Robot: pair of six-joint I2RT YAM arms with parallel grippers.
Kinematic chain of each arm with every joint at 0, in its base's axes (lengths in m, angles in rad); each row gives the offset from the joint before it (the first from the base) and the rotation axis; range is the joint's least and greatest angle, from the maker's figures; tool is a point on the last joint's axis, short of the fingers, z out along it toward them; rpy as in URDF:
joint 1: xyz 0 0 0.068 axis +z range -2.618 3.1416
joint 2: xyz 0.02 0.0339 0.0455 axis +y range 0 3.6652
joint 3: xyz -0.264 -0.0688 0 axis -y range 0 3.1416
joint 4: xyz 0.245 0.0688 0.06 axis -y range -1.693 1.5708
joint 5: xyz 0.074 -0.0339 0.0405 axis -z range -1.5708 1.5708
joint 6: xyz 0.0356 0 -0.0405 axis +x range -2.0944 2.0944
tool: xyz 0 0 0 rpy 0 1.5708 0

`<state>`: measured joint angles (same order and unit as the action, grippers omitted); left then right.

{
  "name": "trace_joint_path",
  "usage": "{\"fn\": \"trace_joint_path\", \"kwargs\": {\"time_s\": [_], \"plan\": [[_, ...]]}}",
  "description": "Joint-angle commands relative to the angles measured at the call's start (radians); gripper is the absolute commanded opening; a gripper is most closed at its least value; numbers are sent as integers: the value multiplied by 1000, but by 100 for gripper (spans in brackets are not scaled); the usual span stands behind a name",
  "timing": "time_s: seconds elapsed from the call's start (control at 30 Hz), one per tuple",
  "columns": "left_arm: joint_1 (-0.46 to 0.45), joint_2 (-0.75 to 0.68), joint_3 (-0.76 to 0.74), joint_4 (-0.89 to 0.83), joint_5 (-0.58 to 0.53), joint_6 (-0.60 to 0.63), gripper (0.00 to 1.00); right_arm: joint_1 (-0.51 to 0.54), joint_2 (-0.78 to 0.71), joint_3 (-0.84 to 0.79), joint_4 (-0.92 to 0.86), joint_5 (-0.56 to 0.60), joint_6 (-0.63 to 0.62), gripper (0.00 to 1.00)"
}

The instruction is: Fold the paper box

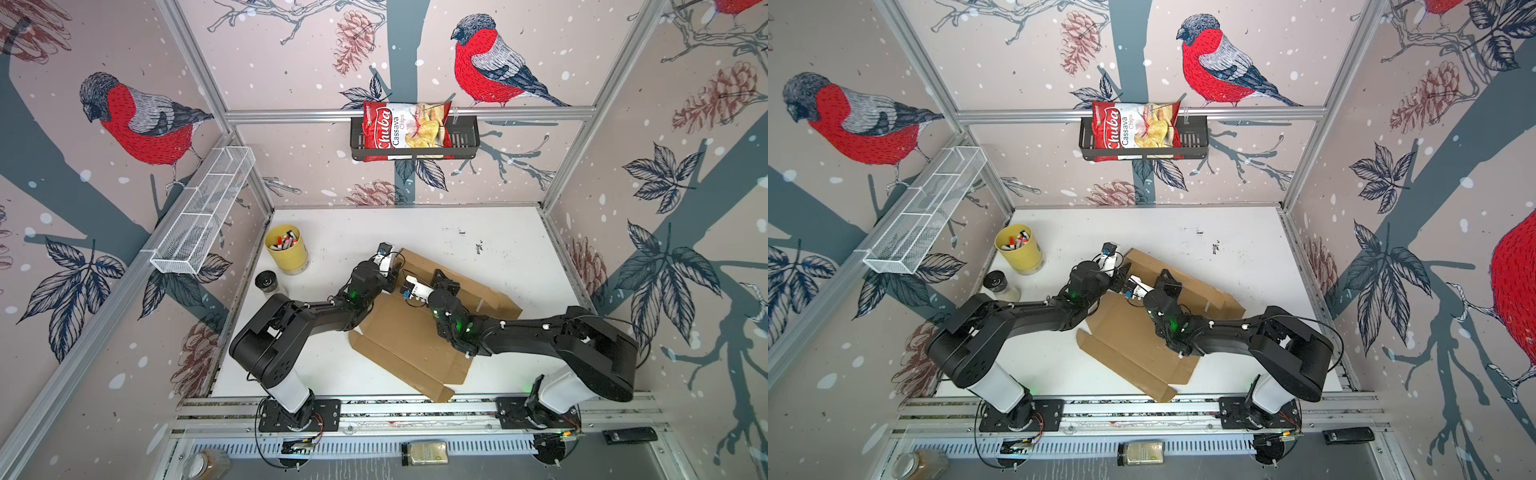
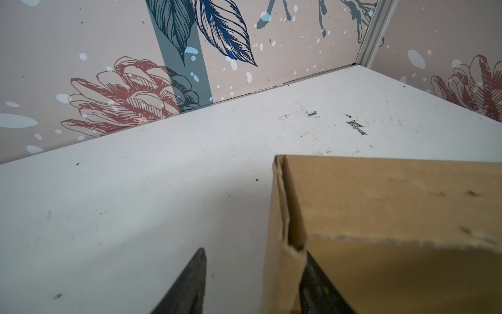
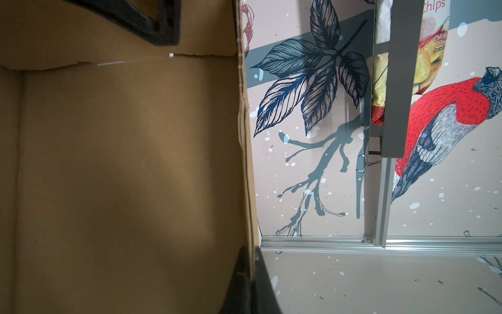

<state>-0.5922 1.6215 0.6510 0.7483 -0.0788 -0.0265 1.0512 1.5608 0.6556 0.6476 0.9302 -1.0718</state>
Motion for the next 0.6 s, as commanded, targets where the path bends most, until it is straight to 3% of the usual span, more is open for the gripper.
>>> {"fn": "trace_joint_path", "kwargs": {"time_s": [0.0,0.27,0.57], "plan": [[6,-11,-16,-61,35,-17,56,1,8,1,-54,-26,29,0],[9,83,9,-80,55,-48,53,7,16,10,-55,-24,27,0],[11,155,54,-55,-15,-77,33,12,24,13,-53,-24,31,0]]}}
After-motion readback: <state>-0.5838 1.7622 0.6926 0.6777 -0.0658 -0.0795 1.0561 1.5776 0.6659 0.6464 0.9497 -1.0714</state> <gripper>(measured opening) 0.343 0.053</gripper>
